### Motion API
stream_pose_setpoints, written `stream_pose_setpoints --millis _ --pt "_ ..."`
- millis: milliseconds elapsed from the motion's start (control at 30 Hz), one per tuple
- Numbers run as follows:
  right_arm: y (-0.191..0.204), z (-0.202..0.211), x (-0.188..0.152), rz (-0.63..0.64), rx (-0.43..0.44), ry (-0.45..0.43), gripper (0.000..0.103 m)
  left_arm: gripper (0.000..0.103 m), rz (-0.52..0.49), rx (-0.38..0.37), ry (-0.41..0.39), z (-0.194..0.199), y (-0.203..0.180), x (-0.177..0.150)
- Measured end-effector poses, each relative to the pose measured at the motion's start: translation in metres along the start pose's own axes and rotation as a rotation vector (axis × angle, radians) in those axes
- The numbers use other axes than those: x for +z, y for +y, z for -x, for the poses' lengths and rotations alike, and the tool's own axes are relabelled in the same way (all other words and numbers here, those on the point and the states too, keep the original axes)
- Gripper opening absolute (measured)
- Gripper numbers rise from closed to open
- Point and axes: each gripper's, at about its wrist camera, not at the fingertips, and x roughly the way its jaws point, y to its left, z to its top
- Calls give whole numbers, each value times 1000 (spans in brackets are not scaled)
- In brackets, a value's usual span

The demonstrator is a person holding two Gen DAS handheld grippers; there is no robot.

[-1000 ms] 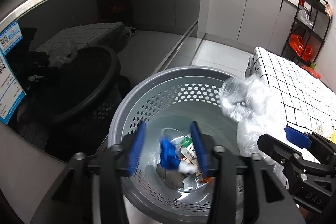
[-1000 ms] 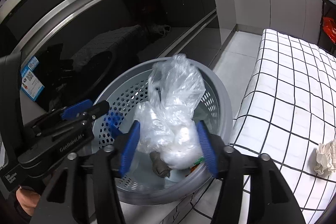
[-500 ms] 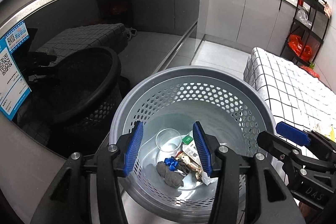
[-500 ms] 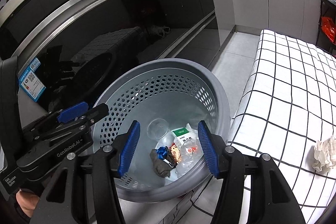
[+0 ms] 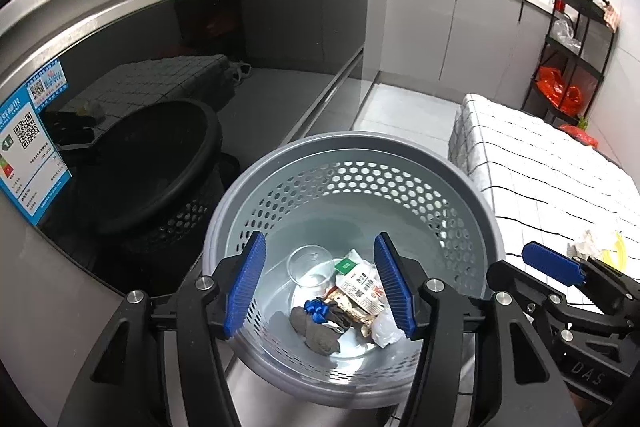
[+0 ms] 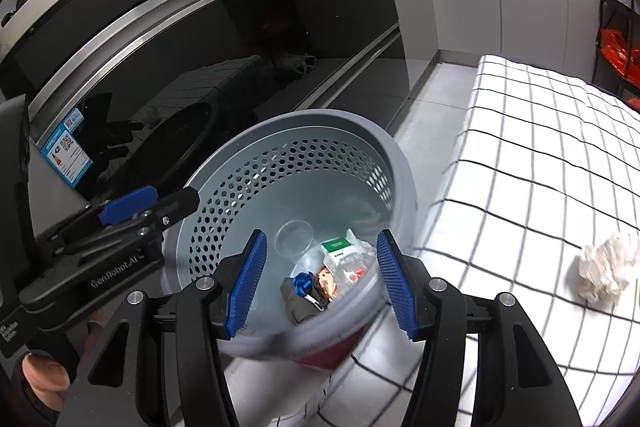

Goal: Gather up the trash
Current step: 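Move both tools back over the table toward the paper and yellow lid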

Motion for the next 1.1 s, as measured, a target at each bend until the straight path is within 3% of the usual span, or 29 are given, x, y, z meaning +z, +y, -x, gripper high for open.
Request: stream_pose_setpoints --millis 100,700,967,1100 --pt "-7 18 -11 -18 -29 -31 60 58 -8 -22 -4 6 -7 -2" --pt "-111 130 -84 -233 -288 -142 64 66 -145 -192 -6 28 -96 -25" --pt "-154 155 -104 -314 -369 -152 64 72 -195 -238 0 33 -127 -33" --pt "-164 164 -109 -334 -385 -173 71 77 -210 -253 1 36 -140 -37"
